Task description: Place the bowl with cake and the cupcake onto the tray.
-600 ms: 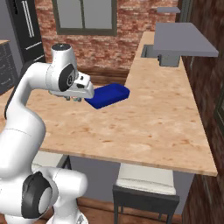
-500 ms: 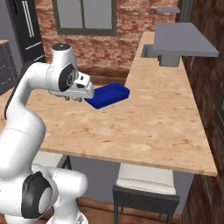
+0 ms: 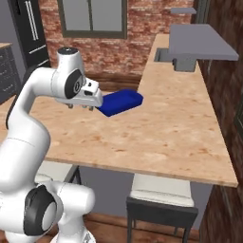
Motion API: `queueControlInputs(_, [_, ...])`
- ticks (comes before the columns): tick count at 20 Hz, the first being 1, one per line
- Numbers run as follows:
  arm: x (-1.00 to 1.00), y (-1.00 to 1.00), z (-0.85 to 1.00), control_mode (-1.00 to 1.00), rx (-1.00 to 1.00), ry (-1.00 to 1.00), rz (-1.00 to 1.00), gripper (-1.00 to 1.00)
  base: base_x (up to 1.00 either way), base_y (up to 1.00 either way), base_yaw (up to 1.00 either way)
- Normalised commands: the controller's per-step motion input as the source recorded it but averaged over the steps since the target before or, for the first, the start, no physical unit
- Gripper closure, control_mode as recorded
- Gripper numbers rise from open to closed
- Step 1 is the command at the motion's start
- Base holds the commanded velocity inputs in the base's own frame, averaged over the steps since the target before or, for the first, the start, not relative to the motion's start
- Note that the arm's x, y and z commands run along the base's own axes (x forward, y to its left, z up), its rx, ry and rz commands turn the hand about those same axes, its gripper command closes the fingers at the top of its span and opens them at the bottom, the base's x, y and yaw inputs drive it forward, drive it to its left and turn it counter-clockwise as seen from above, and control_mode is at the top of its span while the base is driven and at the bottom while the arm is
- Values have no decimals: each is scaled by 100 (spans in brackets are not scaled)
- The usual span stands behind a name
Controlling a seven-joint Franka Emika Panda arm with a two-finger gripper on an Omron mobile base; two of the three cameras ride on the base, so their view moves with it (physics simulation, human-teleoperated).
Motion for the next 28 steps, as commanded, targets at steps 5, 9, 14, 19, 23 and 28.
queueControlInputs(5, [0,0,0,100,0,0,0,-100,-86,91,-4])
queueControlInputs(9, [0,0,0,100,0,0,0,-100,-69,100,-6])
queueControlInputs(14, [0,0,0,100,0,0,0,-100,-22,100,-15])
queueControlInputs(19, [0,0,0,100,0,0,0,-100,15,100,-30])
queueControlInputs(23, [0,0,0,100,0,0,0,-100,43,100,-41])
queueControlInputs(28, [0,0,0,100,0,0,0,-100,50,87,-63])
